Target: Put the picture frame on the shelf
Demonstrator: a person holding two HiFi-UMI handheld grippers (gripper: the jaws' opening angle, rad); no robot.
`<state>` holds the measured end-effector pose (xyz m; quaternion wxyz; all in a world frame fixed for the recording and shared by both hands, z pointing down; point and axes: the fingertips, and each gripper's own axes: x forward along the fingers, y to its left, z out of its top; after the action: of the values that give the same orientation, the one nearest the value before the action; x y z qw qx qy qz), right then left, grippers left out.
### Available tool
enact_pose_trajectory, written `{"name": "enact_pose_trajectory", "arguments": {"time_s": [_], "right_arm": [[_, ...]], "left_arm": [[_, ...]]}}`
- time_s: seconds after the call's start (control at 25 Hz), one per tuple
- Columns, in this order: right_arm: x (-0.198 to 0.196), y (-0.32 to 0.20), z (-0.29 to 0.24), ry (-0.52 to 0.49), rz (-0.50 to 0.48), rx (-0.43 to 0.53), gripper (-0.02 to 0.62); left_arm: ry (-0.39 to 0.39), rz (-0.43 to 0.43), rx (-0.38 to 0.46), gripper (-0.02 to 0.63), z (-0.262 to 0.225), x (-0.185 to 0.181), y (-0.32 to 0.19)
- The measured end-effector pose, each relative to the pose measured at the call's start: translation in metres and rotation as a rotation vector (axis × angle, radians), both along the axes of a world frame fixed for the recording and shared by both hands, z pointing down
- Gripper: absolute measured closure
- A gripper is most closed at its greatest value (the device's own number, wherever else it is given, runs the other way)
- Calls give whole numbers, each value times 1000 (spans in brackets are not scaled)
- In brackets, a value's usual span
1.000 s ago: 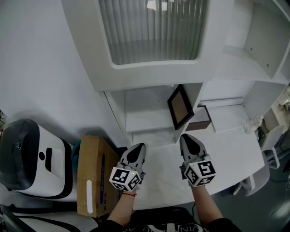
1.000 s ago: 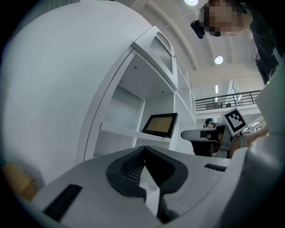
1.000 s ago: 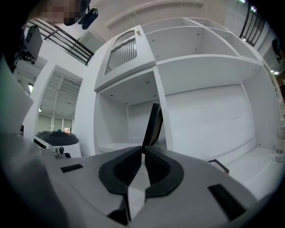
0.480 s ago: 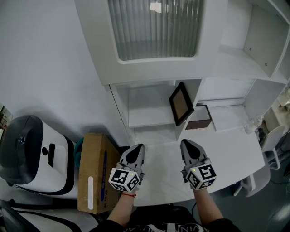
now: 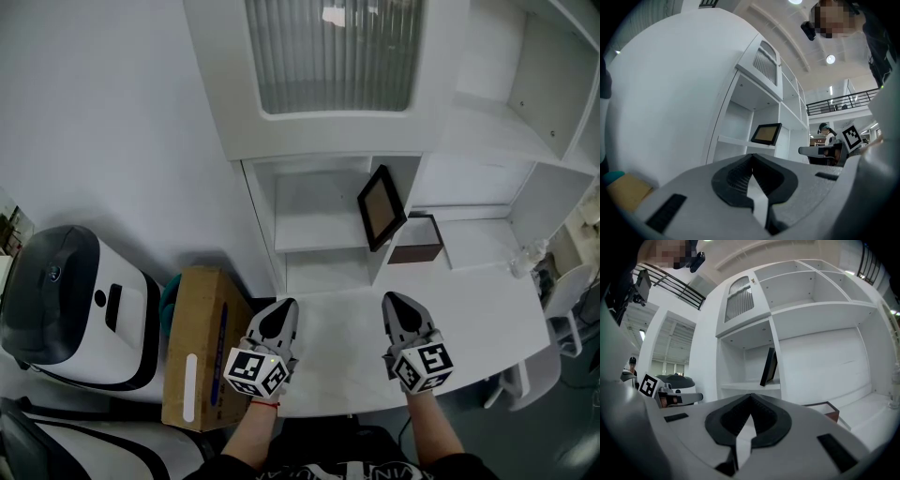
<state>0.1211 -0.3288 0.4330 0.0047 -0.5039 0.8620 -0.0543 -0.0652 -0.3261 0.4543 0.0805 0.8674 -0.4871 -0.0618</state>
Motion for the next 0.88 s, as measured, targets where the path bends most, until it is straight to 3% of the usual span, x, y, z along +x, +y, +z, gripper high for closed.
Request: {"name": "enact_pose_trajectory", "arguments": {"time_s": [0.88], "right_arm": [[3, 8, 9, 12, -20, -5, 592]], "left_arm": [[-16, -113, -4, 600, 1, -47, 19]]}}
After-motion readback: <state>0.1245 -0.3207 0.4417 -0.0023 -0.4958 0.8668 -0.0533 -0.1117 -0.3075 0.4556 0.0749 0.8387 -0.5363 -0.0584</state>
